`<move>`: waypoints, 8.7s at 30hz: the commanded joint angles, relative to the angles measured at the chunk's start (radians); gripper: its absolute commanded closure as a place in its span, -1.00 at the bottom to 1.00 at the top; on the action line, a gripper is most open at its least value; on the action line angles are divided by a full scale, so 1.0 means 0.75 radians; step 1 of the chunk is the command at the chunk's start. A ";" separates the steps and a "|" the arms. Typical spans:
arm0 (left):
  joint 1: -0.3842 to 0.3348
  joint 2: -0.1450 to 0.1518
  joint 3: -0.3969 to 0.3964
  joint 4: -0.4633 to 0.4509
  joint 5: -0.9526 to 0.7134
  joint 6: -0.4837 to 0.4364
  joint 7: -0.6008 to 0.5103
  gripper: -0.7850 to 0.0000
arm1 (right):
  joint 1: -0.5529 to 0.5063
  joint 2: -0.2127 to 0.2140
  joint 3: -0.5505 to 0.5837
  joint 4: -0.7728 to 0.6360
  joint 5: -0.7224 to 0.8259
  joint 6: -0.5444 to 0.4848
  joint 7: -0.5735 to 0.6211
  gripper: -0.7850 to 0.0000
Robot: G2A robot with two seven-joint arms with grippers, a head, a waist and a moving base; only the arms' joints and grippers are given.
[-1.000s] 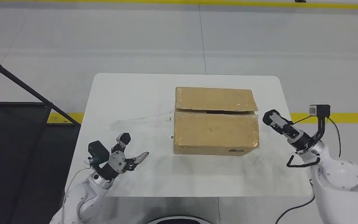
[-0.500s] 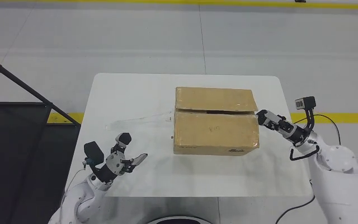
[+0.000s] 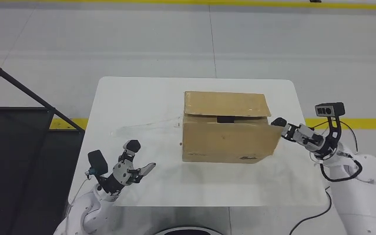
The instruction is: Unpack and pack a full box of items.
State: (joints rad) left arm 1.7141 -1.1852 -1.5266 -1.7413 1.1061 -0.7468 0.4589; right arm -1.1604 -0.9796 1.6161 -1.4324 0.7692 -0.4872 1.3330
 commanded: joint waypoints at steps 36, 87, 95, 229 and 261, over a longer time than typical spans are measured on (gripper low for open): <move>-0.049 -0.005 0.035 -0.024 -0.354 0.124 -0.280 -1.00 | -0.490 0.244 -0.104 -0.417 -0.502 -0.372 -0.372 -1.00; -0.049 -0.005 0.035 -0.024 -0.354 0.124 -0.280 -1.00 | 0.766 -0.007 -0.761 0.535 -0.343 0.172 -0.851 -1.00; -0.049 -0.005 0.035 -0.024 -0.354 0.124 -0.280 -1.00 | 0.830 -0.037 -0.823 0.606 -0.398 0.175 -0.859 -1.00; -0.016 -0.012 -0.123 0.077 -0.735 0.000 -0.388 -1.00 | 1.254 -0.683 -1.443 1.000 -0.399 0.259 -0.269 -1.00; -0.078 0.022 -0.110 -0.350 -1.020 0.051 -0.892 -1.00 | 0.728 -0.329 -0.722 0.364 -0.786 -0.293 -0.322 -1.00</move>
State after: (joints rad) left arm 1.6639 -1.1693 -1.6171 -1.9892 0.3451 -0.7205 -0.1954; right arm -0.5733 -1.2413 1.0325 -1.1050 0.2052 -0.7100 1.0970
